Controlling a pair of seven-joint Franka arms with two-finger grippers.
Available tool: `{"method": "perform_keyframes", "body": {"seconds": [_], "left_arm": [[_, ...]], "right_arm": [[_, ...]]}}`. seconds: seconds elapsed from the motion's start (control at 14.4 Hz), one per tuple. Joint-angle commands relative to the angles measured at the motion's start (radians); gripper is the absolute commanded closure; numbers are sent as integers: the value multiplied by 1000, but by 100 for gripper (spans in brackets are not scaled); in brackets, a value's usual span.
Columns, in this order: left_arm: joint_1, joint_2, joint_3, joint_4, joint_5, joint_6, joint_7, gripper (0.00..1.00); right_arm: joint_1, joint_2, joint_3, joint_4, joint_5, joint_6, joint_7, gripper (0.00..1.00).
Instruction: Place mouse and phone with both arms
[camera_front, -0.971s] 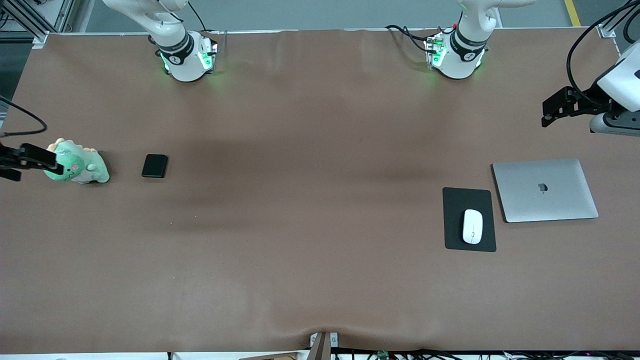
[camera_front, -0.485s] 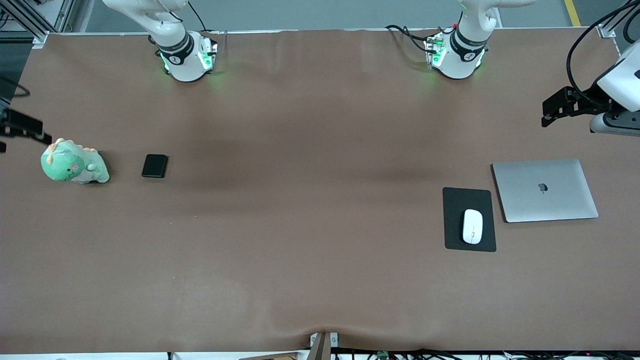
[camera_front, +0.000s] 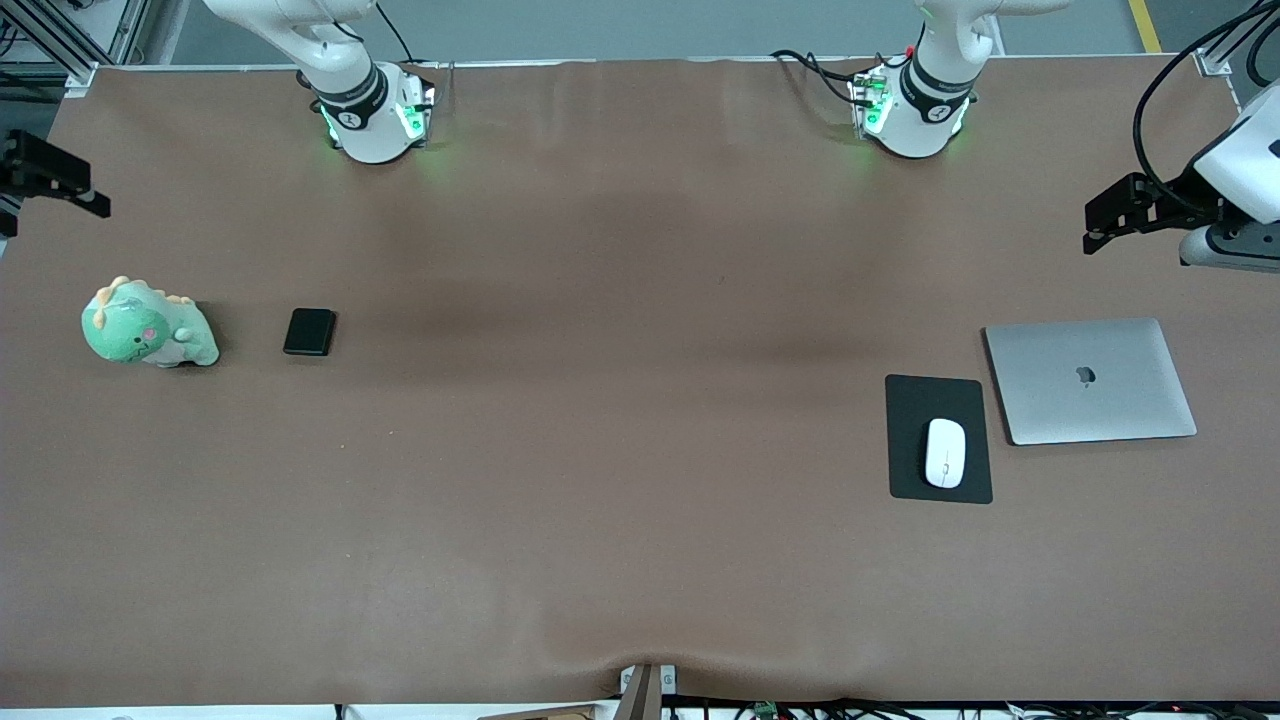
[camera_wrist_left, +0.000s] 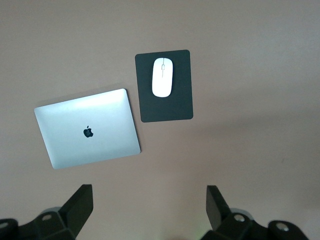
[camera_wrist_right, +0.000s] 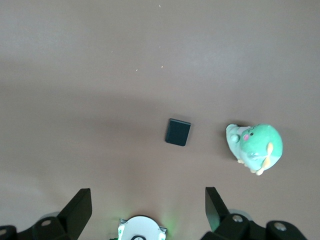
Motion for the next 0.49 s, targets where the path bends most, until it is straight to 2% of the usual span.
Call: {"method": "perform_keyframes", "body": {"seconds": [0.0,0.42], "left_arm": [[2,-1,-1,5,16,-4,24,0],[2,-1,-1,5,16,-4,24,0]], "right_arm": [[4,-122,46,-158,-22,49,90,0],[-2,-119,47,-163,-2,40,147,0]]}}
